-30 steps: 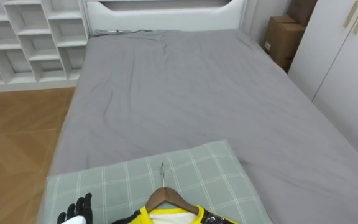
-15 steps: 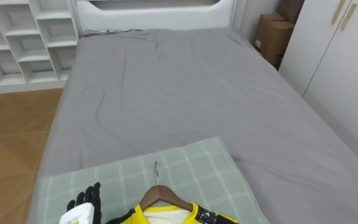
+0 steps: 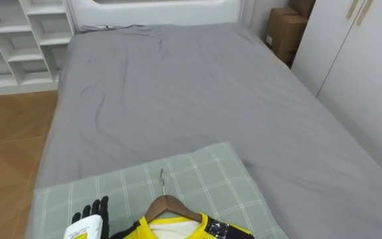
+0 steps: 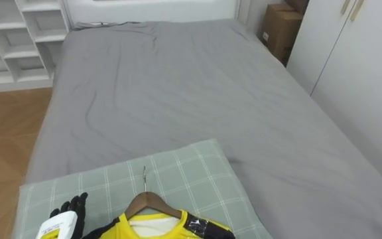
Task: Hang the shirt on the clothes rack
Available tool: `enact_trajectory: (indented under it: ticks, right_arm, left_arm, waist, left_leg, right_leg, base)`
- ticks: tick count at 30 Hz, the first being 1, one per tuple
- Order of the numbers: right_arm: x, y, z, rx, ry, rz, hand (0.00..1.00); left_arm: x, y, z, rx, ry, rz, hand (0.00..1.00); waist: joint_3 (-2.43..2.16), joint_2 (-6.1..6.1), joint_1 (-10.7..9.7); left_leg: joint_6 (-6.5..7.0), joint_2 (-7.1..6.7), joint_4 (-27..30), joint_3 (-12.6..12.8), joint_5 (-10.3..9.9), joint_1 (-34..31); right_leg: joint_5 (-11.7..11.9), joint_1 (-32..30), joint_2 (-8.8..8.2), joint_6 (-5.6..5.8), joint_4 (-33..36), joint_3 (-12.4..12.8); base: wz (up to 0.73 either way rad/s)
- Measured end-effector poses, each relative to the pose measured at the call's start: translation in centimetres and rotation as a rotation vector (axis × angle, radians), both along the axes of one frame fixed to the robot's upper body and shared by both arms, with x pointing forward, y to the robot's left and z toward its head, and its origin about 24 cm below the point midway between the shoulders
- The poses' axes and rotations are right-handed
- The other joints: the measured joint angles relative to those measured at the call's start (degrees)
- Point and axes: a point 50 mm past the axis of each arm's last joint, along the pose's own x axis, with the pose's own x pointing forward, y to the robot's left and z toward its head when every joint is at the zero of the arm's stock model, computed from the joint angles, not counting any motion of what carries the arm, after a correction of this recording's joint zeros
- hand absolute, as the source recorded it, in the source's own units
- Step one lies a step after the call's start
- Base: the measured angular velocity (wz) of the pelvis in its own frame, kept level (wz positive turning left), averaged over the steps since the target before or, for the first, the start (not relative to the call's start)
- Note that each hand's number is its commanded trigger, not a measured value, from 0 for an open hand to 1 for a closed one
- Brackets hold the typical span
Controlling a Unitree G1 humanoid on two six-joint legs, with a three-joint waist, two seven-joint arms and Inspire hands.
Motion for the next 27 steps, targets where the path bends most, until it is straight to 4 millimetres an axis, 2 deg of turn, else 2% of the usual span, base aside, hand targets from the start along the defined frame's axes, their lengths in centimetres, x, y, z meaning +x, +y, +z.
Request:
enact_trajectory:
  ticks: [6, 9, 14, 20, 27]
  right_arm:
    - [0.2, 0.0, 0.0, -0.012, -0.005, 0.002, 0.00]
    - [0.7, 0.0, 0.0, -0.013, -0.017, -0.004, 0.00]
    - [1.4, 0.1, 0.1, -0.008, -0.044, -0.028, 0.00]
    - [1.6, 0.2, 0.1, -0.001, -0.044, -0.006, 0.00]
    - [1.7, 0.3, 0.1, 0.002, -0.042, 0.009, 0.00]
  left_arm:
    - [0.7, 0.0, 0.3, 0.001, -0.008, -0.005, 0.00]
    - [0.8, 0.0, 0.3, 0.001, -0.005, -0.004, 0.00]
    - [1.2, 0.1, 0.4, 0.004, -0.003, -0.005, 0.00]
    - [1.0, 0.0, 0.1, 0.004, 0.030, -0.019, 0.00]
    - [0.8, -0.2, -0.2, -0.003, 0.082, -0.043, 0.00]
  waist:
    - [0.10, -0.31, -0.34]
    - [0.37, -0.78, -0.24]
    - [0.23, -1.40, -0.19]
    - [0.26, -1.24, -0.35]
    - [0.30, -0.47, -0.33]
  left_leg:
    - [-0.01, 0.21, 0.75, 0.23, 0.03, -2.74]
    - [-0.02, 0.23, 0.76, 0.77, 0.04, -3.13]
    - [-0.02, 0.47, 1.41, 0.88, 0.04, -4.83]
    - [-0.09, 0.82, 1.72, 0.48, 0.08, -5.81]
    - [-0.20, 0.97, 1.82, 0.29, 0.15, -5.86]
  right_leg:
    - [0.16, -2.56, 0.08, -0.25, 0.08, 0.14]
    - [0.17, -3.17, 0.10, -0.26, 0.11, 0.39]
    - [0.27, -5.11, 0.16, -0.42, 1.03, 0.41]
    - [0.44, -5.60, 0.41, -0.68, 0.92, -0.08]
    - [0.55, -5.60, 0.52, -0.85, 0.93, -0.08]
  base:
    - [-0.02]
    - [-0.08]
    - [-0.02]
    - [0.04]
    - [0.00]
